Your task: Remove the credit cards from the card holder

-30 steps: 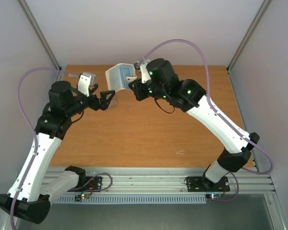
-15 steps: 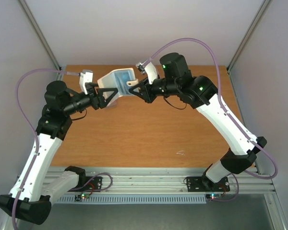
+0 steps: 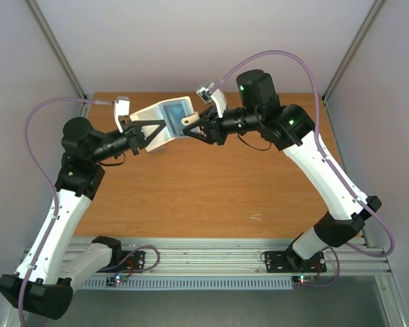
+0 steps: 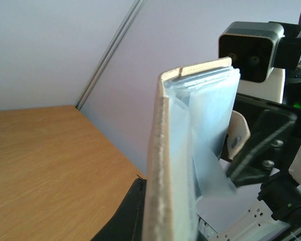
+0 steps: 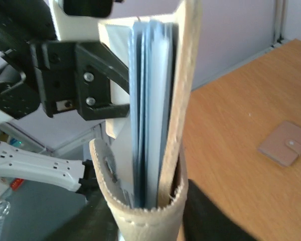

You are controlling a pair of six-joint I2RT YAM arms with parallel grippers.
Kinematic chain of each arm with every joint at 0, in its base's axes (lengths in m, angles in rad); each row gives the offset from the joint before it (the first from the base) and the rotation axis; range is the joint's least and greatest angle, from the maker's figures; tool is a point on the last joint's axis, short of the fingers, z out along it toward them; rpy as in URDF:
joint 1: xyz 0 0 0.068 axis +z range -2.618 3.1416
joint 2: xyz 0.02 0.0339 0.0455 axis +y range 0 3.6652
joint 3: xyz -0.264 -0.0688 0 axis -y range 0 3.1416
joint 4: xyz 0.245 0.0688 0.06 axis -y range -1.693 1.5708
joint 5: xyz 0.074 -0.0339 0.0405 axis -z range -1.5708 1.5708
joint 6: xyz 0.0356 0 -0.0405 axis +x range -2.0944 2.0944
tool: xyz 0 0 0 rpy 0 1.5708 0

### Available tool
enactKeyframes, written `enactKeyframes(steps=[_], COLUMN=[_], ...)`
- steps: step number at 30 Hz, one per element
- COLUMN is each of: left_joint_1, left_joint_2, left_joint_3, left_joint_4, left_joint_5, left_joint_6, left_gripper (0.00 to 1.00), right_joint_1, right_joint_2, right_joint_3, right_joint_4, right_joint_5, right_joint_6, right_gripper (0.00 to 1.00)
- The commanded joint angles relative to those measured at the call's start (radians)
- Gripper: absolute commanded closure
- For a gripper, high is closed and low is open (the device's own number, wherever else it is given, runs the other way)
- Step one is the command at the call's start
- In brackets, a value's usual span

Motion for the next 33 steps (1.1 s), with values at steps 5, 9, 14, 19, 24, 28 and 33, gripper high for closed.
enactKeyframes(steps=[5, 9, 14, 19, 24, 28, 33], left_joint_1=[0.004, 0.003, -0.007, -0.018, -0.023, -0.023, -0.025], left_joint_2=[-0.016, -0.012, -0.013, -0.005, -0.018, -0.015, -0.006], left_joint_3=[0.012, 0.021, 0.078, 0.156, 0.157, 0.148, 0.131], left_joint_4=[0.012, -0.053, -0.189, -0.332, -0.294, -0.271, -0.230], left_joint_5=[-0.061, -0.093, -0.145, -0.210, -0.143, -0.166, -0.138], left_joint_6=[0.017, 0.063, 0.188, 0.368, 0.358, 0.323, 0.278], left_gripper=[1.00, 1.00, 1.00, 1.00, 1.00, 1.00, 1.00], right_joint_1=[-0.138, -0.169, -0.169, -0.173, -0.258, -0.229, -0.169], right_joint_2=[-0.103, -0.116, -0.083, -0.046, -0.047, -0.016, -0.012], right_joint_3=[-0.171, -0.200, -0.146, -0.038, -0.049, -0.033, -0.048], right_joint_4=[0.287, 0.370, 0.331, 0.215, 0.371, 0.376, 0.341], right_joint_5=[-0.135, -0.112, -0.167, -0.255, -0.433, -0.447, -0.350], right_joint_6=[0.176, 0.220, 0.180, 0.075, 0.194, 0.228, 0.189], right_gripper=[0.35, 0.33, 0.27, 0.23, 0.33, 0.52, 0.66])
